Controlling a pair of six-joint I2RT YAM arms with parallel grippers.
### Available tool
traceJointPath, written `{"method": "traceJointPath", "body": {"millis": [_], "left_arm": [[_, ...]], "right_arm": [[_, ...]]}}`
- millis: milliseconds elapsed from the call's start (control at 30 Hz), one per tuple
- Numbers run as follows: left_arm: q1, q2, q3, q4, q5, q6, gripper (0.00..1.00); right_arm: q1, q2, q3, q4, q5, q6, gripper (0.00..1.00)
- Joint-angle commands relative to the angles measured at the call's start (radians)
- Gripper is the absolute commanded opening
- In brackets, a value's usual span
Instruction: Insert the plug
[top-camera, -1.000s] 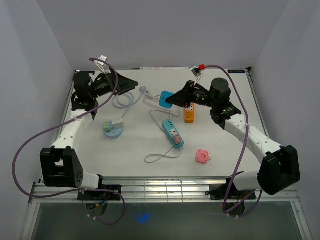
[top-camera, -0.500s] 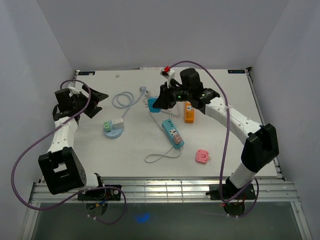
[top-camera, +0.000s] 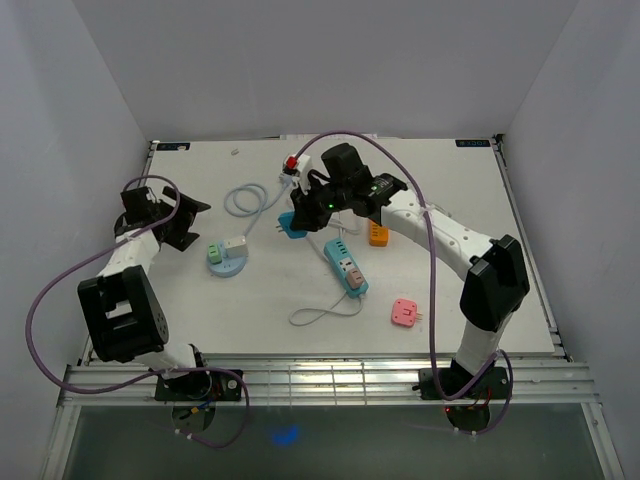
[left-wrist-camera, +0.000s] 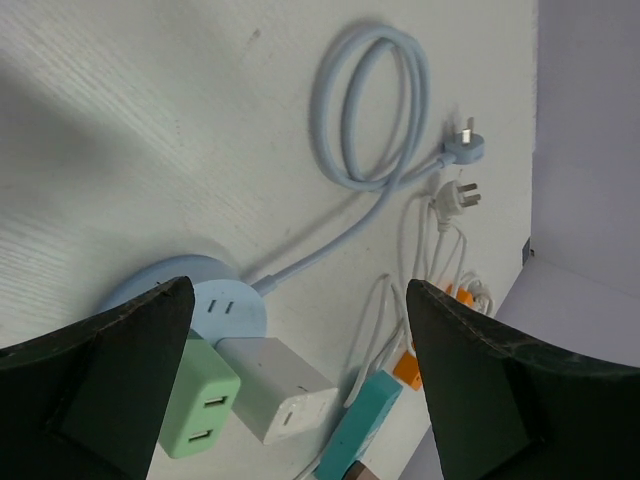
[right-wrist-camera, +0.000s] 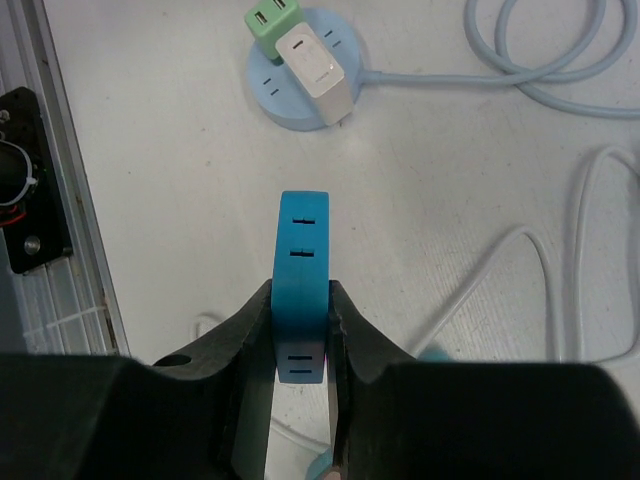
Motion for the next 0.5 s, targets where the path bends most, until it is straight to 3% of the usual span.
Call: {"method": "traceJointPath", "body": {"millis": [0, 233, 467], "left_arm": [[0.000, 0.036, -0.050, 0.080, -0.034, -0.067, 0.98], [-0.089, 0.149, -0.050, 0.121, -0.084, -0.094, 0.98], [-0.178, 0.198, -0.108, 0.246, -0.032, -0.114, 0.98]], "right_arm": [[0.022, 0.013, 0.061, -0.057, 0.035, -0.097, 0.08], [0.024, 0.013, 0.081, -0.078, 0.045, -0.135, 0.08], [0.045, 0.061, 0.155, -0.222, 0.043, -0.288, 0.08]]}}
